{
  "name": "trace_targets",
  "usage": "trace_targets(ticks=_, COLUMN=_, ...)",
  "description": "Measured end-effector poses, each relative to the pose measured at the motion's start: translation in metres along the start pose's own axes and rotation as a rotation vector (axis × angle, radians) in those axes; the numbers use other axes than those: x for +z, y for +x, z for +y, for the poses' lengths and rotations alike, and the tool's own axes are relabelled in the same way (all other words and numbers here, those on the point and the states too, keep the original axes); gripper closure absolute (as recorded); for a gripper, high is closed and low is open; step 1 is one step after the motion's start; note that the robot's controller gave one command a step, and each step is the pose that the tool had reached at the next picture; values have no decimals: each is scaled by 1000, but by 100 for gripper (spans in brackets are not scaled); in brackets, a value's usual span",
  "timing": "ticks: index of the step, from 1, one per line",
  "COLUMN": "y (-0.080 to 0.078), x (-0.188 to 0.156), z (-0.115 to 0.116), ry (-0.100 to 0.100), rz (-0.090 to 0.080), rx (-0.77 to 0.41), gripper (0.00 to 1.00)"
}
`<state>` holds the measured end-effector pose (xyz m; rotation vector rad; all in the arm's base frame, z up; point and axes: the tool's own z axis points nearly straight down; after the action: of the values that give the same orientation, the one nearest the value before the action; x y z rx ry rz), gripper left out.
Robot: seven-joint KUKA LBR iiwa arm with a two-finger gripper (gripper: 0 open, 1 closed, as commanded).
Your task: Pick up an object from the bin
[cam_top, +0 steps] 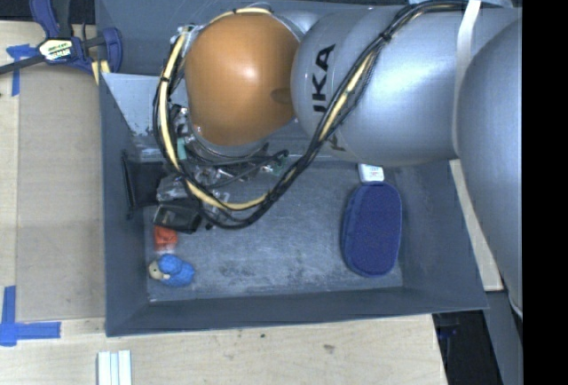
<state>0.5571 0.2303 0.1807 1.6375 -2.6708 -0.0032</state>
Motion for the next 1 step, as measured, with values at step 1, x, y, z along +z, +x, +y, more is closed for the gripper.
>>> trace_targets(ticks=1, y=0, x=0, z=0, ry=0, rz=0, rx=0, gripper=100)
